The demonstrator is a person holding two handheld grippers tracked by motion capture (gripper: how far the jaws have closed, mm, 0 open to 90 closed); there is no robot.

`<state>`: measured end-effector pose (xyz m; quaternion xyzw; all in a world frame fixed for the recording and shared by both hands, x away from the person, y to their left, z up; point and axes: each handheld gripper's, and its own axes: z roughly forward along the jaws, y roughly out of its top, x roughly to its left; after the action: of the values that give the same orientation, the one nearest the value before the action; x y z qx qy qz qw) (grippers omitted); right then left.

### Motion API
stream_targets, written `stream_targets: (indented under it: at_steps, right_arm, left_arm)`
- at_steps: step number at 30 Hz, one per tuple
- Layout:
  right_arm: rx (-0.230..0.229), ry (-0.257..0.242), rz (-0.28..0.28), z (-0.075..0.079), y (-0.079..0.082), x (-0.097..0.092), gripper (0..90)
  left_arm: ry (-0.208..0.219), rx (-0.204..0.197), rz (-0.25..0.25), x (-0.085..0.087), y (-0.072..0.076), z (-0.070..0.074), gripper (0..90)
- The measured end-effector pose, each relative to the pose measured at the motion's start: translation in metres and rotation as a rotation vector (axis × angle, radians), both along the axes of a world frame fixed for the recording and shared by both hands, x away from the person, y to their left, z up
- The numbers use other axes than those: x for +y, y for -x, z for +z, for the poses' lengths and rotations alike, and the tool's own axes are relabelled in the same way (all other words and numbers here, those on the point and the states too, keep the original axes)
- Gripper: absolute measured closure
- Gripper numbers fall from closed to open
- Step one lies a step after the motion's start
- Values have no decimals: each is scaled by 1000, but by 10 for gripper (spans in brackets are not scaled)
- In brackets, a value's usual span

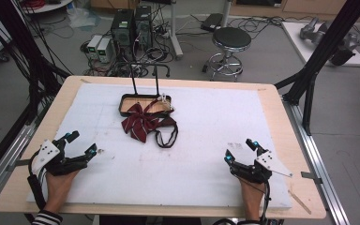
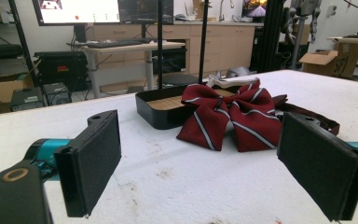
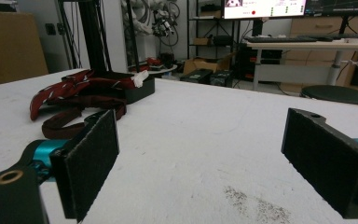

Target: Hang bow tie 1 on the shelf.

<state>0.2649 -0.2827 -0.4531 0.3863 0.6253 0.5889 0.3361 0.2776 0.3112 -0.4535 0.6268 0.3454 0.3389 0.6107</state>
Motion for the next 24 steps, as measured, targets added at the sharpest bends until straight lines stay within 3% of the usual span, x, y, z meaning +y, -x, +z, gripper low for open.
stream_targets:
  at_steps: [24]
  right_arm:
    - [4,-10,-3,0,1,0,102]
  left_arm:
    - [-4,30,13,-1,-2,1,139]
